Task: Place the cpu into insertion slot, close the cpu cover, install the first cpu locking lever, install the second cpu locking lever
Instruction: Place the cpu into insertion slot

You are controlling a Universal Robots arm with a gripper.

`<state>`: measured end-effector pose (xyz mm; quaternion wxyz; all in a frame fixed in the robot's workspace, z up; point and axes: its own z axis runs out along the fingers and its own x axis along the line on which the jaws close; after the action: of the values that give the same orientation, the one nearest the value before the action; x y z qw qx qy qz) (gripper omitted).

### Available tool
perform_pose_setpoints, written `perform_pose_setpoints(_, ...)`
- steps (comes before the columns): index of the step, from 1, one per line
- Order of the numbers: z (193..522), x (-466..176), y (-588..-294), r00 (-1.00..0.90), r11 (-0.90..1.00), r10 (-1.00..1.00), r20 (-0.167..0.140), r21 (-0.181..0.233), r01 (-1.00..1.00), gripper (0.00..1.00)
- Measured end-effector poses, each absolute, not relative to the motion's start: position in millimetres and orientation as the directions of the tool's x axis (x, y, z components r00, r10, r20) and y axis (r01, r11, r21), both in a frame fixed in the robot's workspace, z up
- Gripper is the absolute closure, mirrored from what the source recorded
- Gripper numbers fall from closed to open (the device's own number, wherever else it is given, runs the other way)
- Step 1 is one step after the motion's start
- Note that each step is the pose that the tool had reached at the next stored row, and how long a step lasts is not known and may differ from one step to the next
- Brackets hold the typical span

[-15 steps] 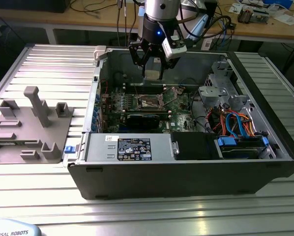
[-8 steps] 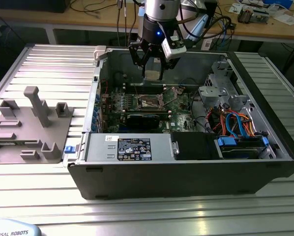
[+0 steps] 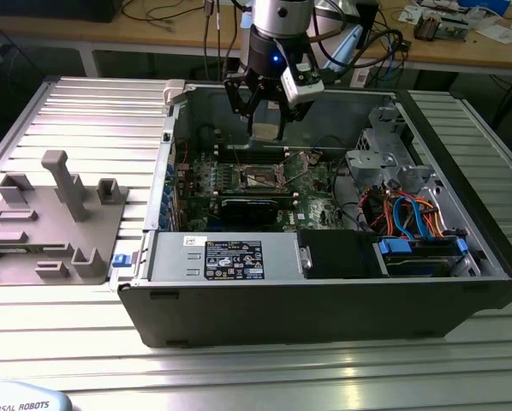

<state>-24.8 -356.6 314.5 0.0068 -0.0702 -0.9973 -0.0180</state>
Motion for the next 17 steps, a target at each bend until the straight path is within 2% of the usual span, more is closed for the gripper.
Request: perform_pose_setpoints(17, 312.5, -24.8, -356.6, -0.986, 0.986, 0.164, 0.015, 0.029, 0.164, 0.46)
